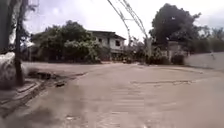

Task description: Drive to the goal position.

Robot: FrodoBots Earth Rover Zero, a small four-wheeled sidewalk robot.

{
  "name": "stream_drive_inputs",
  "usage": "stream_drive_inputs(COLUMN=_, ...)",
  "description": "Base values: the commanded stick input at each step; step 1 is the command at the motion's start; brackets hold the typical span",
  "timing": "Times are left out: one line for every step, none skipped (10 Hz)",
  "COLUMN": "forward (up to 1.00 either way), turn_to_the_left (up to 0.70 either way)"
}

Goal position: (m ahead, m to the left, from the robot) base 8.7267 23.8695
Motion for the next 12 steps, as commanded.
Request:
stream_drive_inputs(forward=1.00, turn_to_the_left=0.09)
stream_drive_inputs(forward=1.00, turn_to_the_left=0.00)
stream_drive_inputs(forward=1.00, turn_to_the_left=0.00)
stream_drive_inputs(forward=1.00, turn_to_the_left=0.00)
stream_drive_inputs(forward=1.00, turn_to_the_left=0.00)
stream_drive_inputs(forward=1.00, turn_to_the_left=0.00)
stream_drive_inputs(forward=1.00, turn_to_the_left=0.00)
stream_drive_inputs(forward=1.00, turn_to_the_left=0.00)
stream_drive_inputs(forward=1.00, turn_to_the_left=0.00)
stream_drive_inputs(forward=1.00, turn_to_the_left=0.00)
stream_drive_inputs(forward=1.00, turn_to_the_left=0.00)
stream_drive_inputs(forward=1.00, turn_to_the_left=0.00)
